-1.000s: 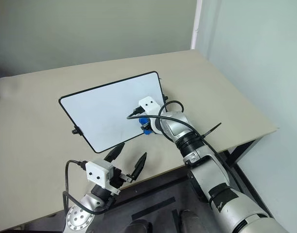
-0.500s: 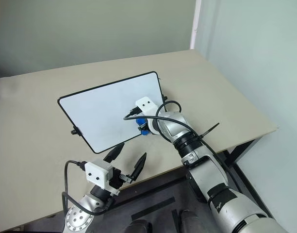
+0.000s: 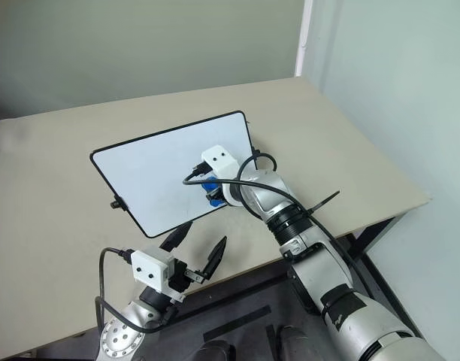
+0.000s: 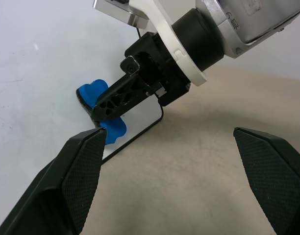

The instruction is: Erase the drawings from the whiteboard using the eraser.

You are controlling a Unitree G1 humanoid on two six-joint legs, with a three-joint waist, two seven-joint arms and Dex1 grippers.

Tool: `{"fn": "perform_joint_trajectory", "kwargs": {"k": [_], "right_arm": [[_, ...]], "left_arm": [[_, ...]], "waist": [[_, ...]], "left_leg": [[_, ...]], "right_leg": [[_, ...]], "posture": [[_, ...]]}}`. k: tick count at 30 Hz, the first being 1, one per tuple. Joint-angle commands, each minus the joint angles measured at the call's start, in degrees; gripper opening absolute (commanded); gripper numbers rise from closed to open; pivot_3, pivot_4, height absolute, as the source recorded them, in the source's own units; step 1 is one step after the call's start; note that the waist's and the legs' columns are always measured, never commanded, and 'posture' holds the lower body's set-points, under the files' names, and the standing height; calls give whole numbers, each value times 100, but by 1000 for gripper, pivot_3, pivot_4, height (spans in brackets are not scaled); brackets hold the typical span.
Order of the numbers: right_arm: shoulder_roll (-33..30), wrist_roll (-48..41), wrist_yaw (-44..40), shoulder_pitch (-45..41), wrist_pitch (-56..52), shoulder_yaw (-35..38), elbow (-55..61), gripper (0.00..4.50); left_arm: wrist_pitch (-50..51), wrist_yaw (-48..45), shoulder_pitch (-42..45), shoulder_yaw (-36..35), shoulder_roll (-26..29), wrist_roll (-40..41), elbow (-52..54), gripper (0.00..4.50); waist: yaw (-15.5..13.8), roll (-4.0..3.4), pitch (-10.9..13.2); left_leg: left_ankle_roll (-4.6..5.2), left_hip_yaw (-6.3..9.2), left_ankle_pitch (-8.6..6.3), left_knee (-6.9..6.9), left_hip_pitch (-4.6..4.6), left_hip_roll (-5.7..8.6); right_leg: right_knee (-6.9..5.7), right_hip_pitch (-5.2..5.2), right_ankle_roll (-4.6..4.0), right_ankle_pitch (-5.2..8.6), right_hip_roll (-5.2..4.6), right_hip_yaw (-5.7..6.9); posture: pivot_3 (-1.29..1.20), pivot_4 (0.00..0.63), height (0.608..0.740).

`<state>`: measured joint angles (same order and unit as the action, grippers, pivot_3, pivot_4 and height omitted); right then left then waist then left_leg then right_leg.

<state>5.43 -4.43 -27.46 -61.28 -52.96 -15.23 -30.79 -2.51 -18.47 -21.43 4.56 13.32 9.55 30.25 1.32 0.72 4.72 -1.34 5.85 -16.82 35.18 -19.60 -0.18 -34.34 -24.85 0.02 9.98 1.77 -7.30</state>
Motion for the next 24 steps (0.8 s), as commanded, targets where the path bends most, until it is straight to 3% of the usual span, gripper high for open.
{"fn": "perform_joint_trajectory", "kwargs": {"k": [1, 24], "right_arm": [[239, -27, 176, 22, -17, 68, 65, 1246], [-552, 135, 638, 7, -287, 510, -92, 1246]], "left_arm": [[-66, -22, 55, -44, 15, 36, 171, 4500], [-51, -16, 267, 3, -37, 31, -30, 4500]], "waist": [[-3, 0, 0], [-103, 7, -12]], "left_leg": [[-1, 0, -1, 0, 0, 0], [2, -1, -3, 7, -26, -53]], "right_leg": [[0, 0, 0, 0, 0, 1], [31, 7, -29, -31, -2, 84]], "posture": [[0, 150, 730], [0, 150, 730]]}}
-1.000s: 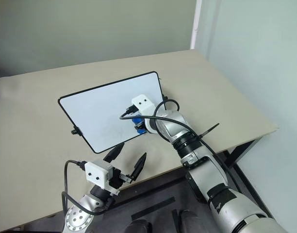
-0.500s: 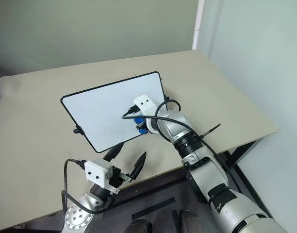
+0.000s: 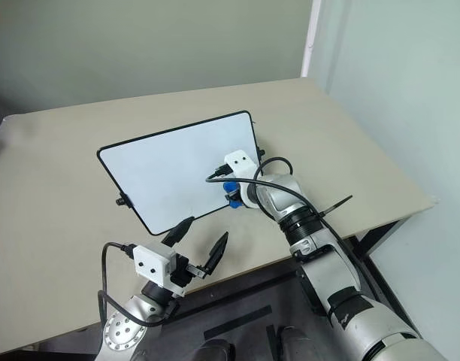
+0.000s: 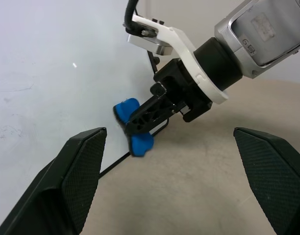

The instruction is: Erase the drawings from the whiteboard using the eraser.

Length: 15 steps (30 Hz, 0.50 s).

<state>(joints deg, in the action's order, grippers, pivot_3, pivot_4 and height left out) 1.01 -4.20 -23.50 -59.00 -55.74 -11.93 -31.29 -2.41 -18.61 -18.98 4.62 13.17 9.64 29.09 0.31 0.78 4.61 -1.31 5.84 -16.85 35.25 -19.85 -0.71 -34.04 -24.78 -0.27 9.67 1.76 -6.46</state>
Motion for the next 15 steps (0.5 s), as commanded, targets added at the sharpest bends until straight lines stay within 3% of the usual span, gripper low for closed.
{"fn": "perform_joint_trajectory", "kwargs": {"k": [1, 15], "right_arm": [[-136, 134, 310, -248, 11, 195, -125, 1246], [386, 15, 180, -420, 113, 31, -17, 1246]], "left_arm": [[-65, -1, 17, -4, -26, 22, 88, 4500], [-70, -1, -26, 15, -31, 6, 153, 4500]], "waist": [[-2, 1, -2], [40, -1, -8]], "left_leg": [[0, 0, 0, 0, 0, -1], [1, -7, 1, 4, 4, -4]], "right_leg": [[0, 0, -1, -2, 0, 1], [0, -5, 1, -10, 0, 8]], "posture": [[0, 150, 730], [0, 150, 730]]}}
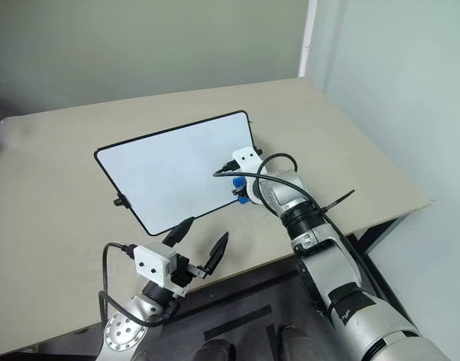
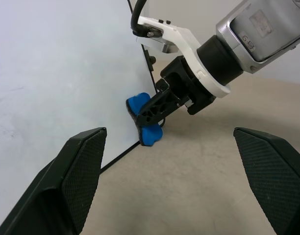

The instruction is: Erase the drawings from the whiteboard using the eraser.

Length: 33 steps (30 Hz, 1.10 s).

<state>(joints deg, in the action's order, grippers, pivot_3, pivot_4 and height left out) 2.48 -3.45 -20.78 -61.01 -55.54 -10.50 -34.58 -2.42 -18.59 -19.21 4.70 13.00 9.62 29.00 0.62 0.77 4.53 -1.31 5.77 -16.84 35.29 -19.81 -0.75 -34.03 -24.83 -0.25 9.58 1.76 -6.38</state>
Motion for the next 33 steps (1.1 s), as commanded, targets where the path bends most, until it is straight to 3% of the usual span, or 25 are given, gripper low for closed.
{"fn": "perform_joint_trajectory", "kwargs": {"k": [1, 15, 26, 33], "right_arm": [[315, -74, -117, -244, 88, -138, 340, 1246], [667, -215, -350, -359, 115, -375, 462, 1246], [52, -121, -39, -209, -26, 32, 365, 1246], [-585, -108, 36, 184, -355, 255, 891, 1246]], "left_arm": [[-67, -1, -6, 11, -14, 7, 168, 4500], [-84, 15, -89, 33, -15, 15, 224, 4500], [-72, -95, 38, -45, 43, 130, 106, 4500], [-66, -156, 157, -87, 42, 136, -4, 4500]], "waist": [[16, 0, 0], [19, -13, 7], [-20, -13, 8], [-107, -6, 0]], "left_leg": [[0, 0, 0, -1, -4, 0], [-19, -7, -18, -2, 37, -2], [-27, -8, -35, 0, 40, -2], [-25, -8, -34, 21, 30, -2]], "right_leg": [[0, 1, 2, -1, 0, 2], [5, -3, 2, -4, 1, 11], [5, -1, -7, -10, 1, 10], [4, 4, -12, -13, 0, 10]], "posture": [[0, 150, 730], [0, 150, 730], [0, 150, 730], [0, 150, 730]]}}
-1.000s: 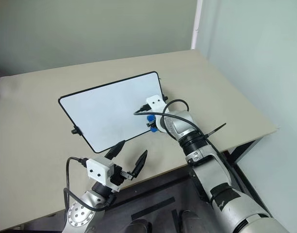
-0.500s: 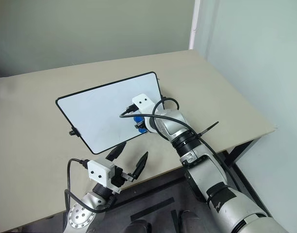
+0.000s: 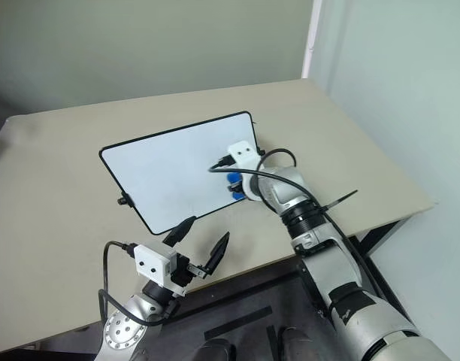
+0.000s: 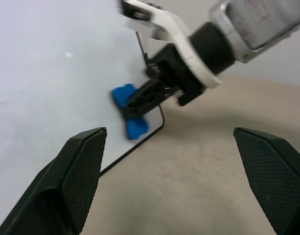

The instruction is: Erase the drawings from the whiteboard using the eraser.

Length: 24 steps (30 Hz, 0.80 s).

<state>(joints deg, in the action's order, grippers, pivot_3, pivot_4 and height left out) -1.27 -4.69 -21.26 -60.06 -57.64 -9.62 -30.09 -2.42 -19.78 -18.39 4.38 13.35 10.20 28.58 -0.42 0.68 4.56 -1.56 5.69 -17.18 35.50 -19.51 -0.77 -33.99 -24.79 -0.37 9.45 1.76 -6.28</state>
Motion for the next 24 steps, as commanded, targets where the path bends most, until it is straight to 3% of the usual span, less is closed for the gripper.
{"fn": "perform_joint_trajectory", "kwargs": {"k": [1, 11, 17, 24], "right_arm": [[-344, 14, 70, 186, -229, 183, 581, 1246], [-1166, -179, -246, 858, -1081, -4, 2377, 1246], [-2160, -548, -617, 1307, -1981, 149, 3512, 1246], [-2798, -823, -771, 1872, -2037, 392, 3515, 1246]], "left_arm": [[-67, -40, 85, -58, 4, 76, 28, 4500], [-100, -39, 119, -57, -20, 50, -40, 4500], [-127, -7, 90, 8, -55, -11, -56, 4500], [-120, -7, 96, 55, -78, -27, -77, 4500]], "waist": [[-5, 2, -8], [20, -26, -25], [-20, -26, -27], [-20, -30, -25]], "left_leg": [[2, 0, 1, 9, -8, -1], [28, -13, -3, 49, -7, 0], [40, -16, 1, 57, -3, 3], [48, -23, 6, 57, 21, 7]], "right_leg": [[0, -2, 0, 0, 0, 1], [7, 16, 34, 12, 1, -1], [10, 34, 51, 23, 1, -5], [8, 60, 112, 60, 1, -17]], "posture": [[0, 150, 730], [0, 150, 730], [0, 150, 730], [0, 150, 730]]}}
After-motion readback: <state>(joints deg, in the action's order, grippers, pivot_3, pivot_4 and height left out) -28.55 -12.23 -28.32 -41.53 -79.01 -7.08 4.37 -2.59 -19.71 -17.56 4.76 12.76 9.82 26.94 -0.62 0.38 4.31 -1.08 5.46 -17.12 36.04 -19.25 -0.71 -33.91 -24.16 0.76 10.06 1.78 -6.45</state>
